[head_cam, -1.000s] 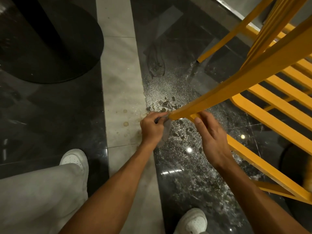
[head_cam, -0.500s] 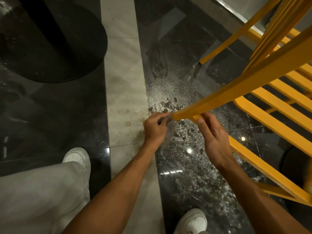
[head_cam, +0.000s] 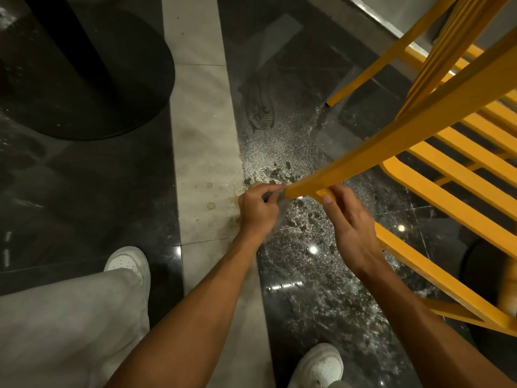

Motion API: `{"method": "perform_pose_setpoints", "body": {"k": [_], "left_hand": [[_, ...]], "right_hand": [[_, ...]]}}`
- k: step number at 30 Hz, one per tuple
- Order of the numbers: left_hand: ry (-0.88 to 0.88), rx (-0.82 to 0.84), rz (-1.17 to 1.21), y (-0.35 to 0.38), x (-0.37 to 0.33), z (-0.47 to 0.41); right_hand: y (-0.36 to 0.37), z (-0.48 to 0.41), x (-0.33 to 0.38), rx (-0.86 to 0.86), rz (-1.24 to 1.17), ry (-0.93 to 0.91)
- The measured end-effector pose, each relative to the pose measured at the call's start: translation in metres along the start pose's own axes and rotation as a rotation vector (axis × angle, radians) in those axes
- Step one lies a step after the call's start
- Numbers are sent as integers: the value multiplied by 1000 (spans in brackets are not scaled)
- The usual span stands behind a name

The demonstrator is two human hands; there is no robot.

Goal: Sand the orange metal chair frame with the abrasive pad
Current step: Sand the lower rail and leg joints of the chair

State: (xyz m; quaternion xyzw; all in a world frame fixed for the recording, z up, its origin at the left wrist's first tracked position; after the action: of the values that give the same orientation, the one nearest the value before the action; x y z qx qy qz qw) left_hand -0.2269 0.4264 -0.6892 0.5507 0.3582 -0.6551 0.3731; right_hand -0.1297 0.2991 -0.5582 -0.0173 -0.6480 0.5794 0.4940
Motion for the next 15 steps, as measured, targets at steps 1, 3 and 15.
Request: {"method": "perform_pose_setpoints", "body": {"k": [1, 3, 15], "left_hand": [[20, 1, 8, 0, -6, 3], [30, 5, 38, 1, -13, 7], [-3, 40, 103, -2, -30, 9]], "right_hand": [[0, 0, 0, 0, 3, -2], [1, 0, -1, 6, 13, 4], [-1, 1, 1, 24, 15, 21]]}}
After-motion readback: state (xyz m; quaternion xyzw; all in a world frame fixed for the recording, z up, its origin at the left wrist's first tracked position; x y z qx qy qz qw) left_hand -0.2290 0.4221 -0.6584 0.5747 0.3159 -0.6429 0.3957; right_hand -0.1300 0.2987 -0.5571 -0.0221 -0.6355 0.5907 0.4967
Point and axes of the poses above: each hand's wrist, its own z-axis away from the middle knuckle, its own y-axis out of the palm, x = y × z, the point moved 1 cm from there along -z, towards the middle knuckle, and after that the axes turned 10 degrees about z, right-handed, at the moved point
